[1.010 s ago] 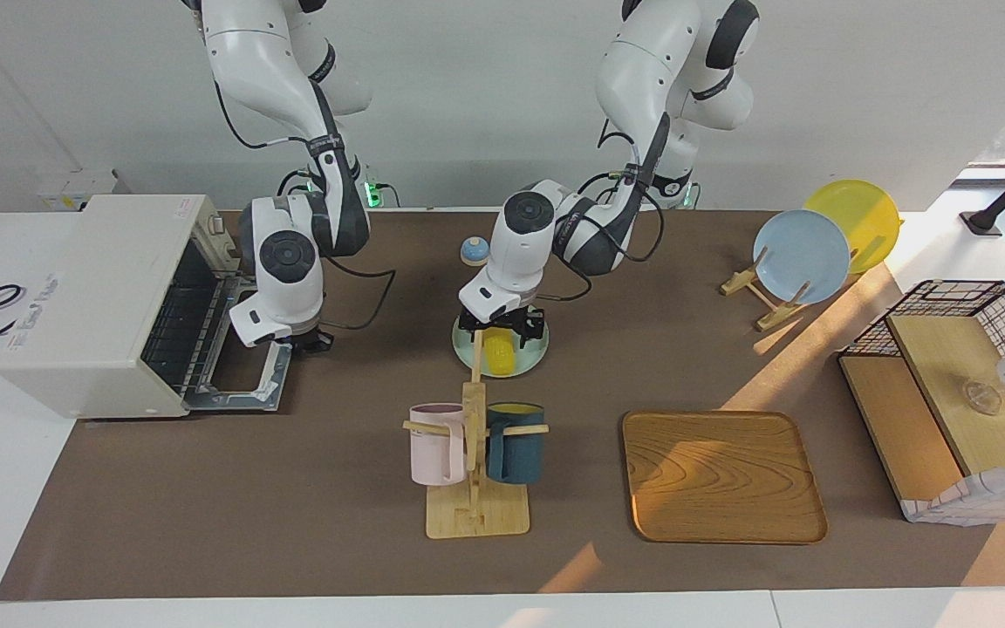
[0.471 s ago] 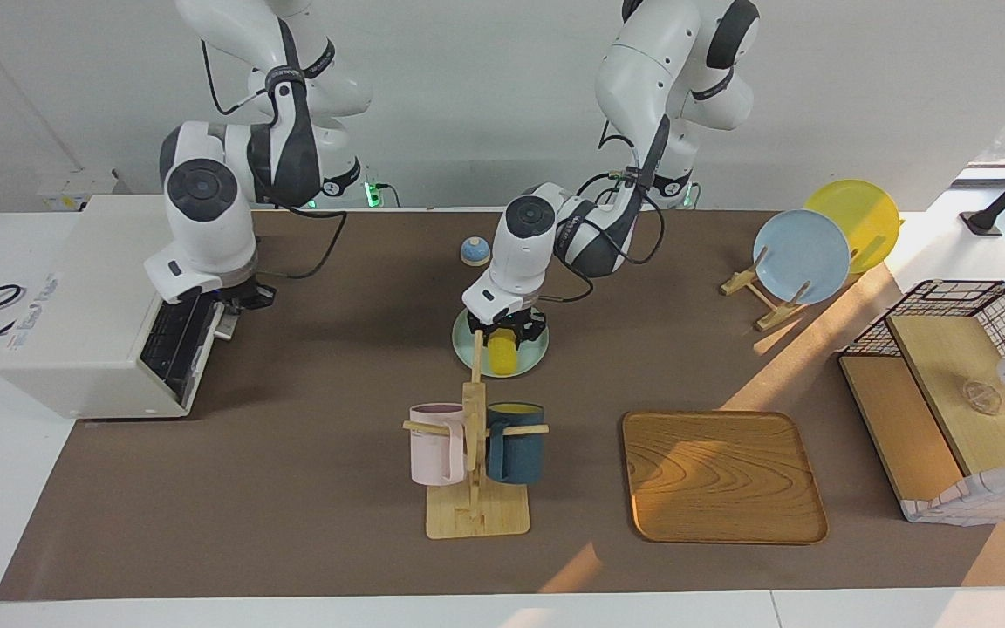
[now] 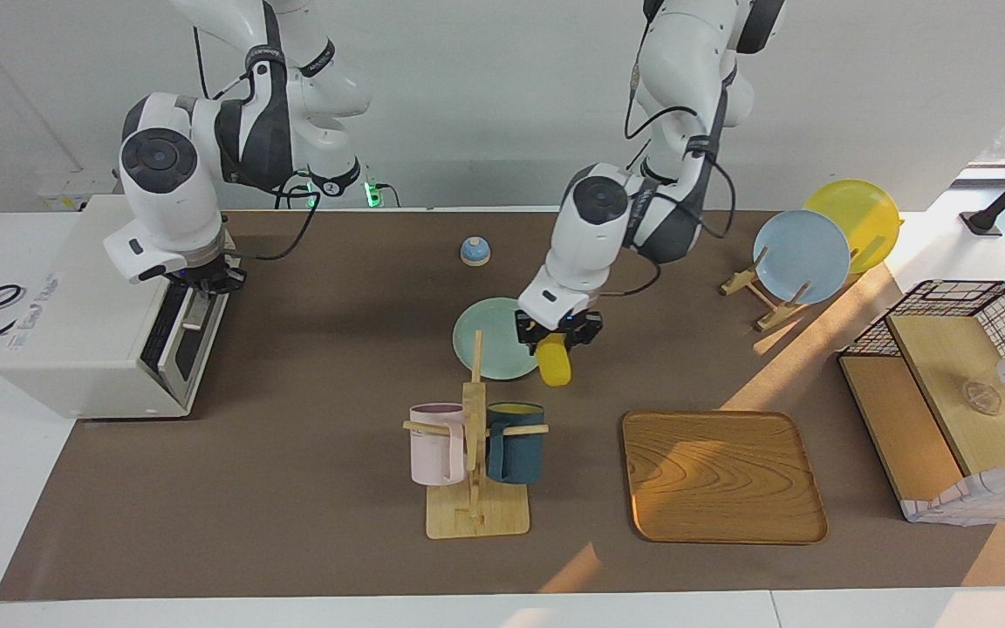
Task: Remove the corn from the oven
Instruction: 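Carry the corn onto the wooden tray and open the left gripper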
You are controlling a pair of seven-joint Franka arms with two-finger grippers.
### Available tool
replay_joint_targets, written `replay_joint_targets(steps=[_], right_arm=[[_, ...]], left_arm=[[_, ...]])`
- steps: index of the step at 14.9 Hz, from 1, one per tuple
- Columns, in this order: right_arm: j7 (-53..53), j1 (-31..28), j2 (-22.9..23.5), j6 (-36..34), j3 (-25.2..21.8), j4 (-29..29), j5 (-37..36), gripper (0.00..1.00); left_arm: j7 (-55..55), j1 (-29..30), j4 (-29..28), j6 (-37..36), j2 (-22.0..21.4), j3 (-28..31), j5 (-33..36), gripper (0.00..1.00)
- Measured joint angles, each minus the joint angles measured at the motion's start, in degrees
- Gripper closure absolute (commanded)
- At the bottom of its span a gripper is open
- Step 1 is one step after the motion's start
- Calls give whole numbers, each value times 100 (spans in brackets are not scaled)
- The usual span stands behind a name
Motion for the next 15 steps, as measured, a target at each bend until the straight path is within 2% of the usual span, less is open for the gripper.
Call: replay_joint_targets(steps=[2, 4, 5, 7, 9, 10, 12, 13, 14, 15], right_arm=[[0, 13, -35, -359, 73, 360, 40, 100], [0, -28, -69, -429, 80, 455, 561, 97], [0, -102, -68, -375, 70, 424, 933, 97], [0, -288, -87, 242, 48, 51, 1297, 96], [0, -354, -140, 735, 32, -458, 1355, 89], [0, -351, -163, 757, 40, -563, 1355, 80], [0, -330, -241, 576, 63, -471, 1356, 71], [0, -323, -291, 380, 73, -293, 1356, 60], [0, -318, -325, 166, 84, -81, 1361, 23], [0, -316, -346, -9, 95, 108, 1372, 0]], left_arm=[[341, 564, 434, -372, 31, 8, 0, 100], [528, 829, 540, -390, 138, 4, -1, 100], [604, 883, 556, -368, 202, 9, 0, 100], [1052, 1149, 576, -203, 351, 12, 1, 100], [1599, 1505, 727, 46, 646, 17, 1, 100], [1804, 1623, 914, 141, 887, 18, 2, 100], [2240, 1753, 1312, 365, 1409, 18, 77, 100], [2451, 1821, 1441, 528, 1623, 17, 182, 100], [2621, 1899, 1517, 684, 1774, 17, 297, 100], [2737, 1965, 1546, 808, 1860, 13, 383, 100]])
